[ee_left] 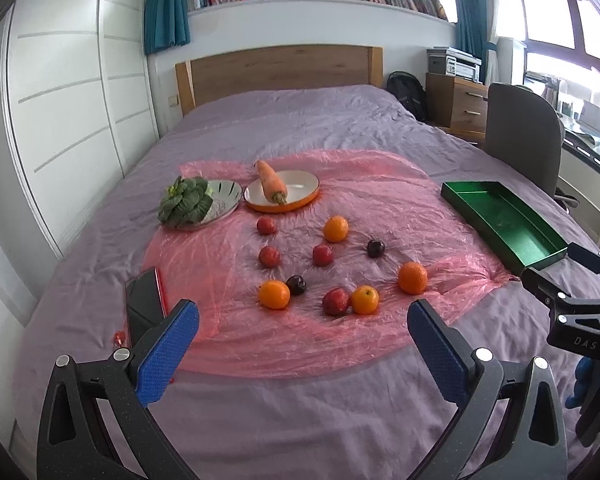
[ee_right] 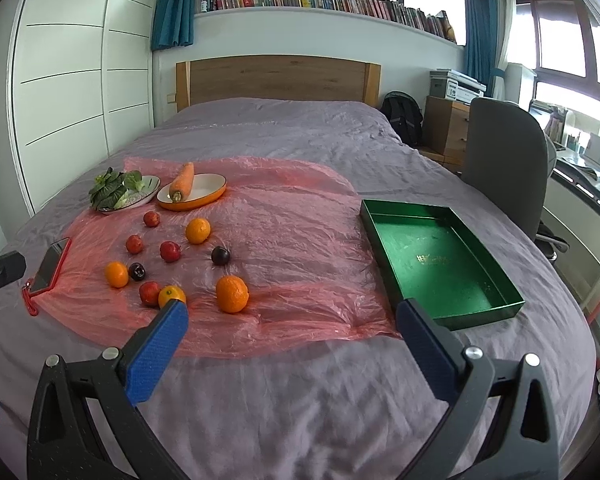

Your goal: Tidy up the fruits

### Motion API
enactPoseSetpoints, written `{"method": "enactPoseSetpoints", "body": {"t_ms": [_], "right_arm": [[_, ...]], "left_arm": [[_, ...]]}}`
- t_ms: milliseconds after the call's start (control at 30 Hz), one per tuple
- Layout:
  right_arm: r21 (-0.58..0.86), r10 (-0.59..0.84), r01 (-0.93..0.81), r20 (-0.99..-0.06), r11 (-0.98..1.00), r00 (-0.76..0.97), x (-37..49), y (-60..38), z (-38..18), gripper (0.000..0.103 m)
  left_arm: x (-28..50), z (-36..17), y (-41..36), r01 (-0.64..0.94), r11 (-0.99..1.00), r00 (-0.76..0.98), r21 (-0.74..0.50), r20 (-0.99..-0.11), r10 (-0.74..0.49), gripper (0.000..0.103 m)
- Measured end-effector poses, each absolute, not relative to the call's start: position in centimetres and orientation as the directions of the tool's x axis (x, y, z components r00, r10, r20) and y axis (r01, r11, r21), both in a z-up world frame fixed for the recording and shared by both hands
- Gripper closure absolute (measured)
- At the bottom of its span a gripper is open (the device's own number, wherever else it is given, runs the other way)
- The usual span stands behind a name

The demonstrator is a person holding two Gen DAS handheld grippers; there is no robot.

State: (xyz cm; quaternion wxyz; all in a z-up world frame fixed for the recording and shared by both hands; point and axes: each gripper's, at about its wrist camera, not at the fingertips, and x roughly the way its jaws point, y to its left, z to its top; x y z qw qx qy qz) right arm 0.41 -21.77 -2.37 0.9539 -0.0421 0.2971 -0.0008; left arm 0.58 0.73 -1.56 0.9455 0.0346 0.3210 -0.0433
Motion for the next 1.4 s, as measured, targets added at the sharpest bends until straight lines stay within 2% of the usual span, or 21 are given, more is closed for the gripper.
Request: {"method": "enactPoseSetpoints", "body": {"t_ms": [133,867,1400], "right_arm": [[-0.079,-0.017,-0.034,-0.568,0.996,0.823,0.4,-21.8,-2.4,0.000],[-0.072,0.001,-0.051,-0.568,0.996,0.823,0.3,-21.3,-2.4,0.000],[-0.069,0.009,-0.057,-0.560,0.996,0.829,0.5,-21.3,-2.5,0.000]], "left_arm": [[1.1,-1.7,1.8,0.085,0.996,0.767,-0.019,-0.637,-0.077,0.001],[2.1,-1.4,2.9,0.007,1.000,0.743,-0.011,-0.669,-0.013,0.001],[2.4,-1.8,2.5,0.040,0.999,0.732,-0.025,-0.680,-0.046,0.001]]}}
